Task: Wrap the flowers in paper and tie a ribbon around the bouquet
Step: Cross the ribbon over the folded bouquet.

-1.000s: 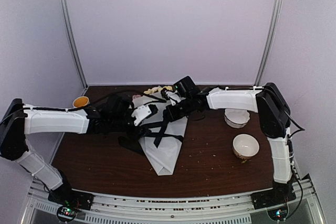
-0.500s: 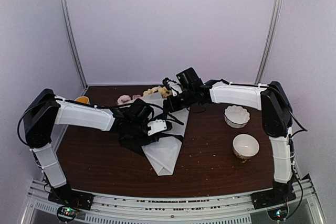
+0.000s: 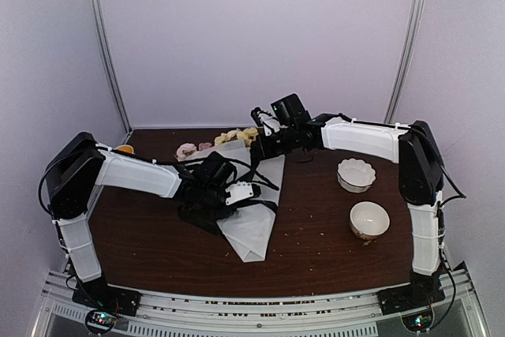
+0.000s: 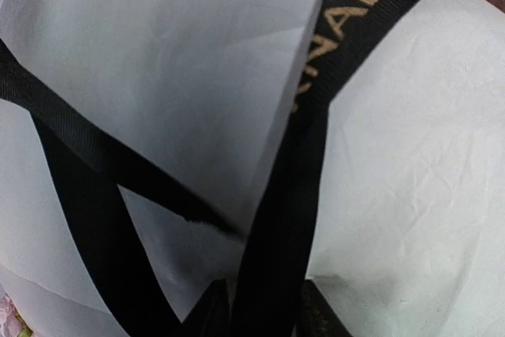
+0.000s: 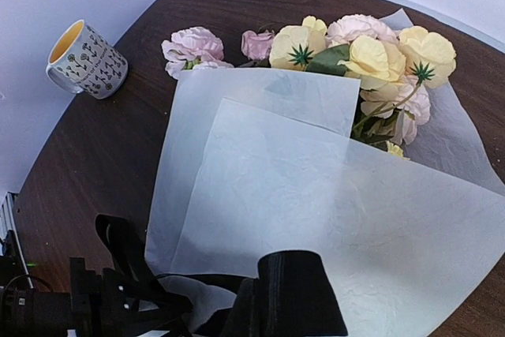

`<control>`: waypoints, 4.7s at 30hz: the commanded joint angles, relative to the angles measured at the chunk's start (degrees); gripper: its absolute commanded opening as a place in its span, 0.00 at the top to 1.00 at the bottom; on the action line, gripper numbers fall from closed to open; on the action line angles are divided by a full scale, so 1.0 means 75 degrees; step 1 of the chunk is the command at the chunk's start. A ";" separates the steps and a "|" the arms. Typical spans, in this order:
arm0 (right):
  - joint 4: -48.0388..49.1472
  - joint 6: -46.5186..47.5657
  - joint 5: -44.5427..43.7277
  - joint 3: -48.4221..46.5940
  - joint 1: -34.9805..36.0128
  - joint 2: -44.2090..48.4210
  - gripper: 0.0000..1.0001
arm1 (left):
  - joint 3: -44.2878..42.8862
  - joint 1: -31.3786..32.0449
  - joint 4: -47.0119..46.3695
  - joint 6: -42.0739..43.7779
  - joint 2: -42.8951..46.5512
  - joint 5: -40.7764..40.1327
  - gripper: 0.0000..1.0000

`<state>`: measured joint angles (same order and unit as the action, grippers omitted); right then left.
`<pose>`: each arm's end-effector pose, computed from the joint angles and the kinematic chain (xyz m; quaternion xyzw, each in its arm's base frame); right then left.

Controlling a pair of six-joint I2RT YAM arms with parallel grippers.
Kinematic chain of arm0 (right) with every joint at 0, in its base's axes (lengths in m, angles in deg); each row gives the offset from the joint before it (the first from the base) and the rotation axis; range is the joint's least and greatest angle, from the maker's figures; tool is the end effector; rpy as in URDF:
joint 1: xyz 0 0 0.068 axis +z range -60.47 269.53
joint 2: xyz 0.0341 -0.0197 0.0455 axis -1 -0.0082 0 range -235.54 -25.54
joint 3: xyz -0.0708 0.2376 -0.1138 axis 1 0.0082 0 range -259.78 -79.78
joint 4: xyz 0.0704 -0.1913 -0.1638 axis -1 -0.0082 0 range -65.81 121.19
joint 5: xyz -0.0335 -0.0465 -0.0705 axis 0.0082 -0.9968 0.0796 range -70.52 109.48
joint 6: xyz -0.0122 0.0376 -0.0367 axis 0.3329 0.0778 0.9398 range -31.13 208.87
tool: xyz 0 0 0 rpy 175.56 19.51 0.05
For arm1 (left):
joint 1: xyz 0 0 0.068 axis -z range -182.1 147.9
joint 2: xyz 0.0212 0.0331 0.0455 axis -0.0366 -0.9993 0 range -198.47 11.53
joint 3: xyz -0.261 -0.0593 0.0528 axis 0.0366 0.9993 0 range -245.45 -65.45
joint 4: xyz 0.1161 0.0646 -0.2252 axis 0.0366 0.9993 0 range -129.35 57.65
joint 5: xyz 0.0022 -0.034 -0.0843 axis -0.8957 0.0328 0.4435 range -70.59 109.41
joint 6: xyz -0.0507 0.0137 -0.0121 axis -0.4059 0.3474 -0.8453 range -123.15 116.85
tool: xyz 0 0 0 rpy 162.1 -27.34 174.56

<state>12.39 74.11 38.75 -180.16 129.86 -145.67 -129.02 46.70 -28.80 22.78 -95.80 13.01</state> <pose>0.3640 0.3245 0.2484 -0.2674 0.8501 0.3315 0.3097 0.2539 -0.2840 0.1505 0.5632 0.7658 -0.0086 0.3104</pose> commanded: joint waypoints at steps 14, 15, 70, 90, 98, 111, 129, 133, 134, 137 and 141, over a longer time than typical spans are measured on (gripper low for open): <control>-0.0696 0.0715 0.0645 0.0817 0.0018 -0.0042 1.00 | -0.0006 -0.0121 -0.0504 -0.0400 0.0880 0.0595 1.00; -0.0764 0.0788 0.0770 0.0862 0.0039 -0.0083 1.00 | -0.0001 -0.0146 -0.0548 -0.0434 0.0945 0.0685 1.00; 0.1004 -0.1794 -0.2610 0.4428 0.2020 0.1967 0.51 | 0.0502 -0.0817 -0.1619 -0.1644 0.0447 0.1690 1.00; 0.1317 -0.1923 -0.2035 0.3856 0.2018 0.1196 0.58 | 0.0479 -0.0858 -0.1595 -0.1688 0.0459 0.1793 1.00; 0.1565 -0.2260 -0.1901 0.3688 0.1923 0.0957 0.77 | 0.0501 -0.0891 -0.1561 -0.1694 0.0459 0.1787 1.00; 0.2163 -0.2131 -0.0943 0.4343 0.1667 0.1471 1.00 | 0.0578 -0.1031 -0.1574 -0.1769 0.0500 0.1765 1.00; 0.1271 -0.0963 0.0523 0.5351 0.1393 0.2749 1.00 | 0.1179 -0.1135 -0.1399 -0.2219 0.2089 0.2045 0.51; 0.1082 -0.0746 0.0424 0.5215 0.1315 0.2738 1.00 | 0.1339 -0.1194 -0.0647 -0.2950 0.2745 0.1702 0.41; 0.1011 -0.0679 0.0398 0.5198 0.1303 0.2751 1.00 | 0.1416 -0.1203 -0.0413 -0.3195 0.2863 0.1506 0.39; 0.0753 -0.0501 0.0107 0.5146 0.1298 0.2796 1.00 | 0.1782 -0.1342 0.0441 -0.4258 0.3234 0.0678 0.36; 0.0814 -0.0355 -0.0889 0.5407 0.1307 0.3020 1.00 | 0.2087 -0.1583 0.1643 -0.5691 0.3278 -0.0119 0.41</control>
<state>19.73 69.19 39.82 -140.22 139.90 -124.84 -116.17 36.53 -28.04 -7.22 -70.92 20.12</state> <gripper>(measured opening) 0.007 0.609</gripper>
